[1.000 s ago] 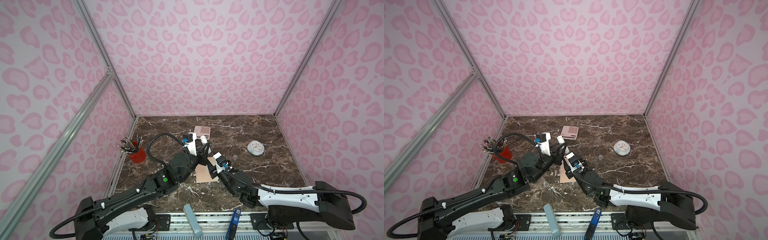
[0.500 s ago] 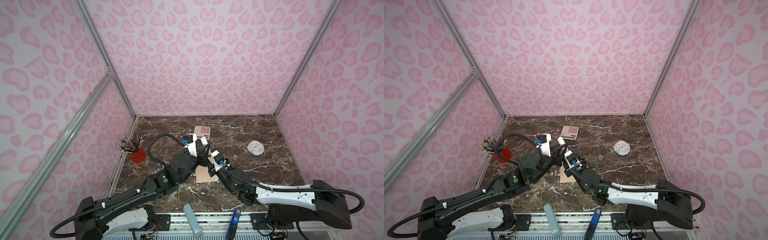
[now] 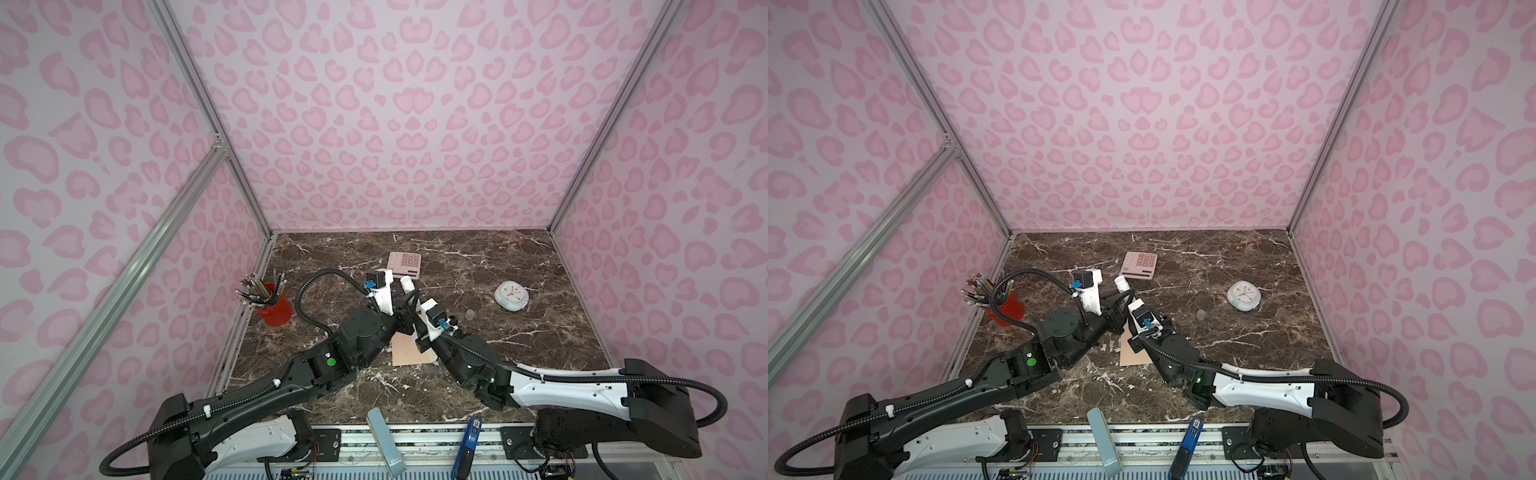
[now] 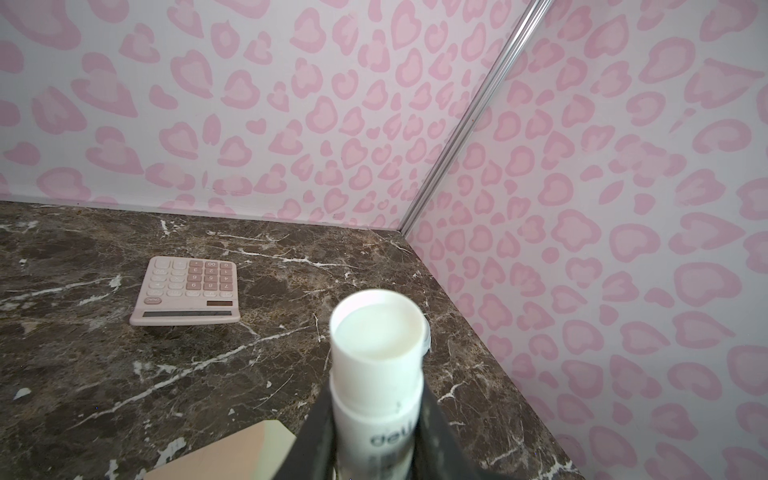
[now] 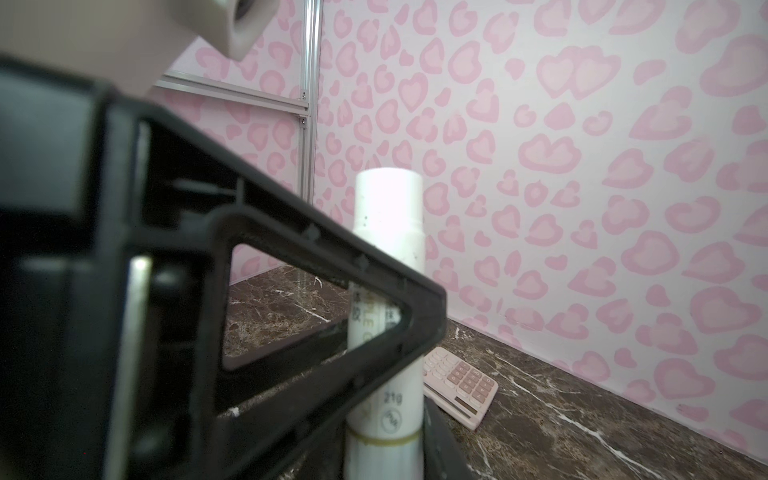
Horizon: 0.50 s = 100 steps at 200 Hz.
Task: Place the letter into the envelope and seal it
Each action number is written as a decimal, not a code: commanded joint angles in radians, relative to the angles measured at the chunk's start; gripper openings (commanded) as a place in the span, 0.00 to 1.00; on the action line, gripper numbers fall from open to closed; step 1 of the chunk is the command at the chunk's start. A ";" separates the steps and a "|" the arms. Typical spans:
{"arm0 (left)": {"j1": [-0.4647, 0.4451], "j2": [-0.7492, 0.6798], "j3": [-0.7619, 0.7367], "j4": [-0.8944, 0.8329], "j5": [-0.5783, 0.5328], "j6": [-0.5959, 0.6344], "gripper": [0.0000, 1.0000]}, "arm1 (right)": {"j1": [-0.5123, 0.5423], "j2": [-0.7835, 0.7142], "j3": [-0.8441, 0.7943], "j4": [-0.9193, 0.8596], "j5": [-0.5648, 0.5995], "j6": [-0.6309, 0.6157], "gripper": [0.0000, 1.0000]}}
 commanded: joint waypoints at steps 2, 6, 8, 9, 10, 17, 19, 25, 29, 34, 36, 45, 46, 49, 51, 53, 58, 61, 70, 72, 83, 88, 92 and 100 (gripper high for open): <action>0.001 0.002 -0.005 0.029 0.011 -0.009 0.08 | -0.001 0.005 0.011 0.009 -0.011 0.011 0.28; 0.000 0.002 -0.006 0.030 0.012 -0.009 0.08 | -0.001 0.005 0.011 0.008 -0.011 0.011 0.27; 0.001 0.002 -0.006 0.030 0.013 -0.009 0.08 | -0.001 0.005 0.011 0.008 -0.011 0.011 0.27; 0.000 0.002 -0.005 0.030 0.014 -0.008 0.08 | -0.002 0.005 0.011 0.007 -0.011 0.012 0.27; 0.000 0.002 -0.006 0.030 0.014 -0.008 0.08 | -0.002 0.005 0.011 0.007 -0.011 0.012 0.27; 0.000 0.002 -0.005 0.029 0.015 -0.008 0.08 | -0.002 0.005 0.011 0.004 -0.011 0.013 0.26; 0.000 0.002 -0.005 0.030 0.015 -0.008 0.08 | -0.002 0.005 0.011 0.004 -0.011 0.014 0.26; 0.000 0.002 -0.005 0.028 0.016 -0.006 0.08 | -0.002 0.005 0.011 0.001 -0.012 0.016 0.26; 0.000 0.000 -0.005 0.027 0.017 -0.007 0.08 | -0.002 0.004 0.011 -0.002 -0.011 0.016 0.26; 0.000 -0.001 -0.004 0.027 0.017 -0.005 0.08 | -0.002 0.003 0.011 -0.003 -0.011 0.018 0.26; 0.000 -0.001 -0.004 0.026 0.017 -0.004 0.08 | -0.002 0.004 0.011 -0.003 -0.011 0.019 0.27; 0.000 -0.002 -0.003 0.023 0.017 -0.004 0.08 | -0.002 0.004 0.011 -0.006 -0.010 0.021 0.32; 0.000 -0.003 -0.003 0.024 0.018 -0.004 0.08 | -0.002 0.003 0.011 -0.006 -0.010 0.021 0.33; 0.000 -0.003 -0.003 0.023 0.017 -0.002 0.08 | -0.002 0.004 0.011 -0.009 -0.009 0.022 0.35; 0.000 -0.003 -0.003 0.024 0.018 -0.002 0.08 | 0.000 0.004 0.011 -0.010 -0.009 0.022 0.37; 0.000 -0.004 -0.002 0.023 0.017 -0.003 0.08 | -0.002 0.005 0.011 -0.011 -0.007 0.022 0.38; 0.000 -0.005 -0.002 0.022 0.017 0.000 0.08 | -0.002 0.005 0.012 -0.014 -0.005 0.024 0.41; 0.000 -0.005 -0.002 0.021 0.017 0.000 0.08 | -0.002 0.007 0.012 -0.016 -0.005 0.024 0.41; 0.000 -0.006 0.000 0.019 0.016 0.001 0.08 | -0.002 0.007 0.012 -0.019 -0.003 0.028 0.41; 0.000 -0.007 0.000 0.020 0.015 0.001 0.08 | -0.003 0.008 0.012 -0.019 -0.001 0.027 0.41; 0.000 -0.008 -0.002 0.020 0.015 0.002 0.08 | -0.003 0.006 0.009 -0.016 0.001 0.030 0.40; 0.000 -0.008 -0.003 0.020 0.015 0.003 0.08 | -0.003 0.006 0.008 -0.014 0.000 0.032 0.39; 0.000 -0.008 -0.002 0.020 0.015 0.003 0.08 | -0.003 0.007 0.007 -0.013 0.000 0.031 0.38; 0.000 -0.008 -0.002 0.020 0.015 0.003 0.08 | -0.003 0.007 0.007 -0.017 0.001 0.031 0.37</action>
